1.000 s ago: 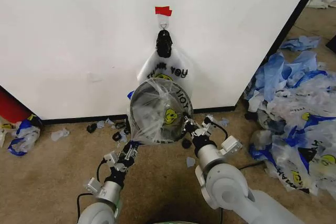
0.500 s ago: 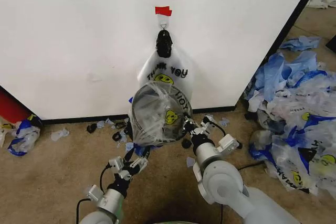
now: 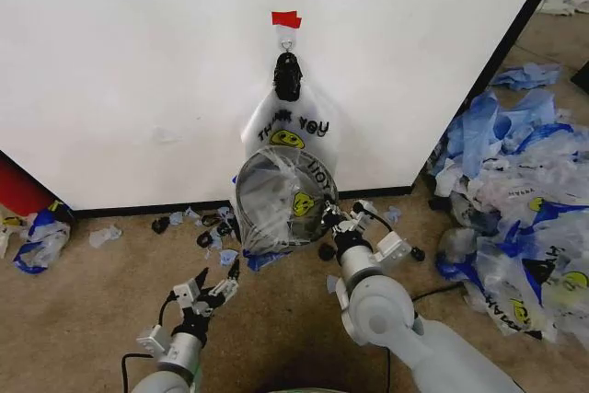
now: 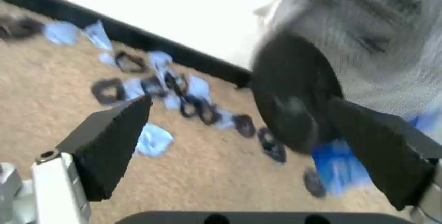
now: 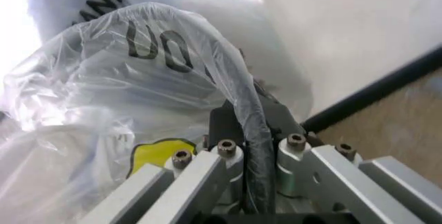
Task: Pick up the garbage bag from the wall and place it over the trash bin.
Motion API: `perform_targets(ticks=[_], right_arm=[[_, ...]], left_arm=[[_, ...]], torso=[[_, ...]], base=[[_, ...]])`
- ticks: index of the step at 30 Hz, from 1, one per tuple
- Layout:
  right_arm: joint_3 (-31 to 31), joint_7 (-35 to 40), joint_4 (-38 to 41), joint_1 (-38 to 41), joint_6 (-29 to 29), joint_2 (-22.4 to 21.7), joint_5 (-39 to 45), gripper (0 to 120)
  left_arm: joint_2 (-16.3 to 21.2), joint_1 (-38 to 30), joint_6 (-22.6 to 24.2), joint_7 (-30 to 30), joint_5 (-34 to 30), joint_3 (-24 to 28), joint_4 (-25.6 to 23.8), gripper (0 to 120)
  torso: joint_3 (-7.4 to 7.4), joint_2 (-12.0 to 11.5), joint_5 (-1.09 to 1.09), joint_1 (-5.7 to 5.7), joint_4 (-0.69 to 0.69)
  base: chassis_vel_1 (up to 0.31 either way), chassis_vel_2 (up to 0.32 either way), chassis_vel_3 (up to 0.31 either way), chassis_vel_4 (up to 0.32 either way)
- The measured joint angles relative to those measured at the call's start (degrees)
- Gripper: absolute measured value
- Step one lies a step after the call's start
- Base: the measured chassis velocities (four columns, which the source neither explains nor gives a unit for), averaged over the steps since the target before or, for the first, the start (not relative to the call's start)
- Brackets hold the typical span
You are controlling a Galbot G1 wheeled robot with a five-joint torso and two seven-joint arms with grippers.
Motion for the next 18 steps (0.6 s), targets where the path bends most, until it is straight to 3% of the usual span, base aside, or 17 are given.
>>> perform_targets(ticks=[2,5,7,14,18], right_arm=[[-0.4,-0.9,-0.7,-0.8,0.0,-1.2,-6.2,0],[-0.4,-1.4,-1.0,-1.0,0.1,-1.5,-8.2,0],[-0.3,-3.1,-1.9,-1.7,0.9,-3.0,-15.3,0],[-0.5,-6.5,-4.4,-1.6,2.3,-5.0,-25.2,0],[-0.7,-7.1,-5.1,-1.5,3.0,-5.8,-29.4,0]], left_arm=[[1.3,0.2,0.6,-2.2,0.1,-1.1,-2.1,100],[1.9,0.1,0.7,-2.8,-0.1,-1.5,-3.0,100],[4.6,-0.1,1.0,-3.9,-1.6,-2.7,-6.5,100],[8.1,2.3,1.8,-4.3,-2.9,-8.3,-17.8,99],[10.9,1.6,3.4,-3.2,-3.5,-9.5,-24.1,89]], torso=[[0.0,0.0,0.0,0.0,-0.02],[0.0,0.0,0.01,0.0,-0.01],[0.0,0.0,-0.01,0.0,-0.02],[0.0,0.0,0.0,0.0,0.01],[0.0,0.0,0.01,0.0,-0.01]], base=[[0.0,0.0,0.0,0.0],[0.0,0.0,0.0,0.0],[0.0,0.0,0.0,0.0],[0.0,0.0,0.0,0.0],[0.0,0.0,0.0,0.0]])
